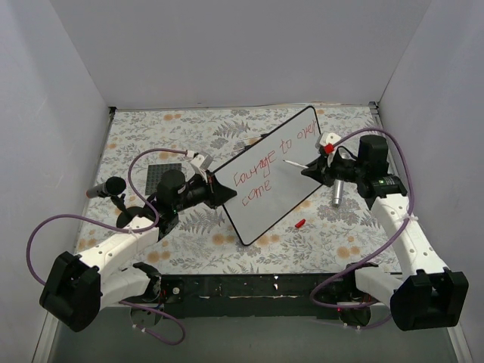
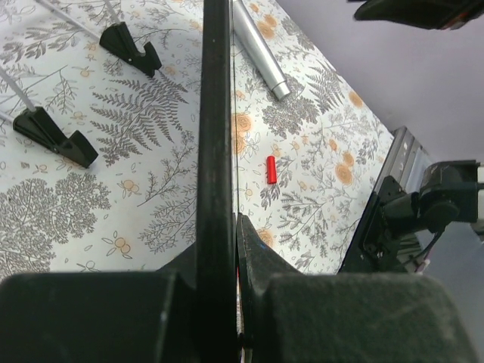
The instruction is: Write a sentence on the whiteboard
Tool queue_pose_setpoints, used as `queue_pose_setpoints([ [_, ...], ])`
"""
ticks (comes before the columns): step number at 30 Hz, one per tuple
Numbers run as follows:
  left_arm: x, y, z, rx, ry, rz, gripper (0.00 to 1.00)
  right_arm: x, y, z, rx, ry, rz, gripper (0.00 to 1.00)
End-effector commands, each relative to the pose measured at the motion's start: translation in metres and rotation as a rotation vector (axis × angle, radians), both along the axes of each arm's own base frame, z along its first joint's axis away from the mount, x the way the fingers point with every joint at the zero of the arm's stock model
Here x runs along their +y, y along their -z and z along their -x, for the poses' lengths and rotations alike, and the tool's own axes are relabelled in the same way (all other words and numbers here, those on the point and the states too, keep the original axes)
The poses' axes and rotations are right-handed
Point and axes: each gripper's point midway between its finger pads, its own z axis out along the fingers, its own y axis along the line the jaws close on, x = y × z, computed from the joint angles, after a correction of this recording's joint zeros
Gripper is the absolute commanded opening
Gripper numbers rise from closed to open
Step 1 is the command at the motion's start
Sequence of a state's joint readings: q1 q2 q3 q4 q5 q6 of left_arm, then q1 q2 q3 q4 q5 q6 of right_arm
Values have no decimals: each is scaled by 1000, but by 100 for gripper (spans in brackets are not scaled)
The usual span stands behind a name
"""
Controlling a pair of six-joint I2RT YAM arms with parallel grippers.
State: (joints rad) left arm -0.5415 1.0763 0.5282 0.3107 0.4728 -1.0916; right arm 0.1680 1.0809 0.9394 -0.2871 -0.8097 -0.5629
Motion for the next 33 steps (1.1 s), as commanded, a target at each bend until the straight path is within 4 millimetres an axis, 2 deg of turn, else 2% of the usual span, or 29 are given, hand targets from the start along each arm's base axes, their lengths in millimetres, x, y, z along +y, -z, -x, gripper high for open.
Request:
queue_pose_setpoints([
  [1,-4,-17,3,-205,124,-102,0,-4,-5,18,15,-79,-113,1],
  [5,-6,-21,-3,-230,147,-150,0,-10,-13,27,-10,-101,-143,1],
  [6,-7,-13,-4,-209,157,-170,0,-13,-13,27,-10,-101,-150,1],
  [8,-7,-11,-7,-215,164,-195,0,-14,-12,32,-4,-111,-154,1],
  [9,-7,-10,-9,-206,165,-207,0,-24,-10,31,-3,-90,-156,1],
  [12,-5,-10,-14,-220,147,-223,0,-31,-12,39,-17,-115,-169,1],
  [16,-3,-7,-15,-204,136,-221,0,-29,-12,46,-14,-152,-191,1],
  [22,4,6,-13,-144,91,-230,0,-31,0,42,18,-121,-186,1],
  [27,9,-1,-14,-138,70,-249,0,-31,14,38,58,-77,-149,1],
  [33,10,-4,-10,-156,67,-230,0,-29,24,42,51,-65,-116,1],
])
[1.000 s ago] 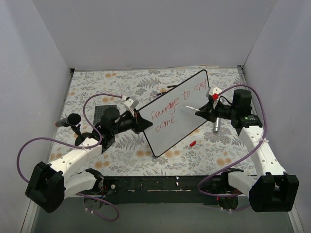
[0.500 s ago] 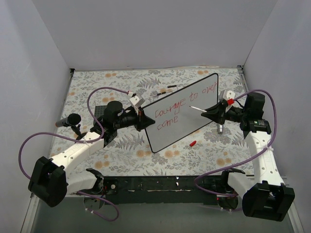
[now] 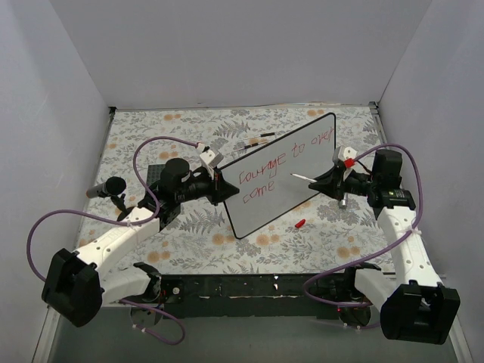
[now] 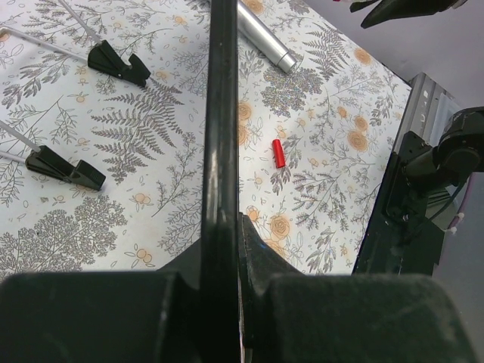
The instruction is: Write a sentence on the whiteboard
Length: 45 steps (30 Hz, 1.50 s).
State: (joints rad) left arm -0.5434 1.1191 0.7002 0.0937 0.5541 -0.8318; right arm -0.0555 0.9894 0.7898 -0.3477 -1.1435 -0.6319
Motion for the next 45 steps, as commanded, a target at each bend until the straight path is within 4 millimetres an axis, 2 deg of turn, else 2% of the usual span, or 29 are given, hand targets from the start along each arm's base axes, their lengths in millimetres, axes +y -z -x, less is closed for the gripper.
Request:
queue_pose_setpoints([
  [1,16,13,-5,-26,-65,-69,0,-1,11,5,-6,19,30,1],
  [11,17,15,-1,-29,-66,-45,0,-3,22,2,4,16,53,1],
  [26,18,9,3,-38,-60,-28,0,-8,23,7,-18,-9,46,1],
  [45,16,12,5,-40,-40,-37,0,-12,29,10,-19,-24,41,1],
])
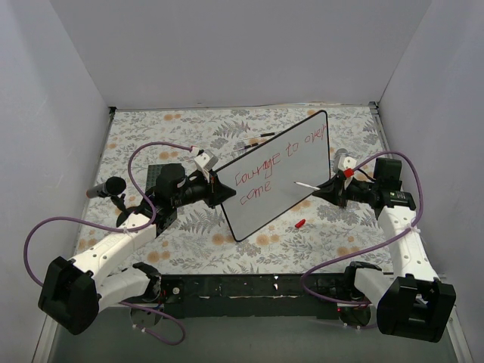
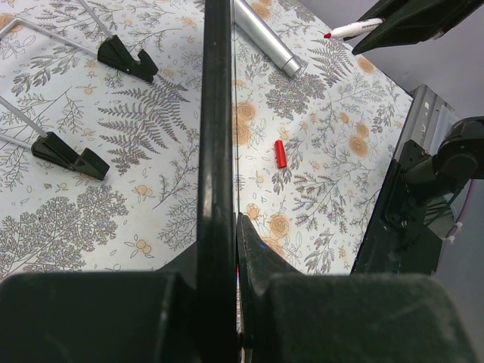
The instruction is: Write a sentence on the whiteboard
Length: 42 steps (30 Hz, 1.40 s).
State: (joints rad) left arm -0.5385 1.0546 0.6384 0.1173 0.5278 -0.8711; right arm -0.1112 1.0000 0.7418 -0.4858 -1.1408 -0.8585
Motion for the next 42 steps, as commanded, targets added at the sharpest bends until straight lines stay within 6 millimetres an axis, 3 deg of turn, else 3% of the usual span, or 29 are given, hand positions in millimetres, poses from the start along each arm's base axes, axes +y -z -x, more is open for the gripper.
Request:
queue_pose_setpoints([
  [1,7,10,-1,-43,3,-61,0,3,-5,4,-9,-29,-22,1],
  [42,7,13,-2,-34,6,-79,0,2,-6,5,-5,-19,-20,1],
])
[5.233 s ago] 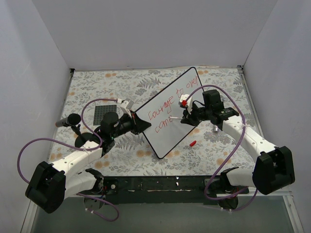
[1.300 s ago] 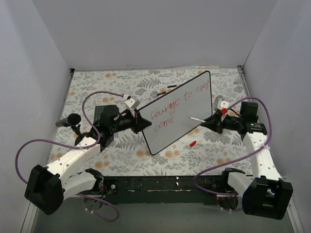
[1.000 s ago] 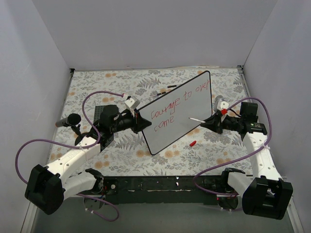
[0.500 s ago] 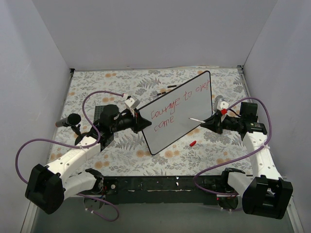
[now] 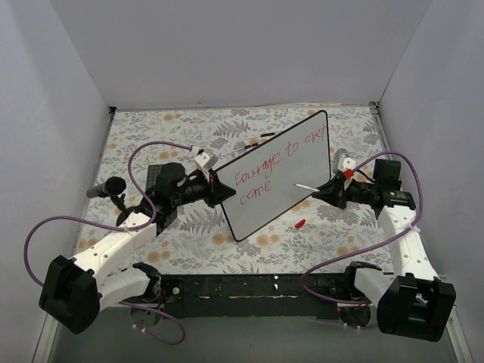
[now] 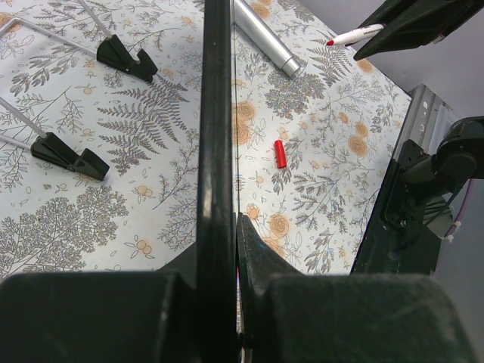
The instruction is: Write a sentence on the whiteboard
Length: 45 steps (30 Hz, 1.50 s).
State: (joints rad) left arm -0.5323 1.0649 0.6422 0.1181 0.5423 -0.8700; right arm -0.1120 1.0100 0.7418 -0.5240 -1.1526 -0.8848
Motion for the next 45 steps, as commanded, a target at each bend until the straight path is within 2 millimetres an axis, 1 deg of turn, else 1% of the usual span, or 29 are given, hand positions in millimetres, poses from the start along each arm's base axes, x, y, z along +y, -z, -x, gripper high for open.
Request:
queue_pose_setpoints([
  [1,7,12,-1,-40,-1,-77,0,0,-10,0,-28,-4,-14,1],
  [23,6,14,-1,-21,3,-72,0,-1,-8,-2,-31,8,-1,1],
  [29,3,9,4,-14,17,-38,0,-1,-9,-2,-32,9,-4,1],
  [33,0,5,3,-1,16,-18,0,0,-11,0,-37,6,-7,1],
  [37,0,4,2,19,11,-16,0,2,-15,1,-49,-5,-7,1],
  [40,0,-1,2,12,5,-10,0,1,-19,0,-62,-2,4,1],
  [41,1,-2,1,12,-2,-8,0,1,-25,-2,-75,2,10,1],
  [45,2,-7,1,17,-23,4,0,-3,-34,-6,-74,23,32,1],
])
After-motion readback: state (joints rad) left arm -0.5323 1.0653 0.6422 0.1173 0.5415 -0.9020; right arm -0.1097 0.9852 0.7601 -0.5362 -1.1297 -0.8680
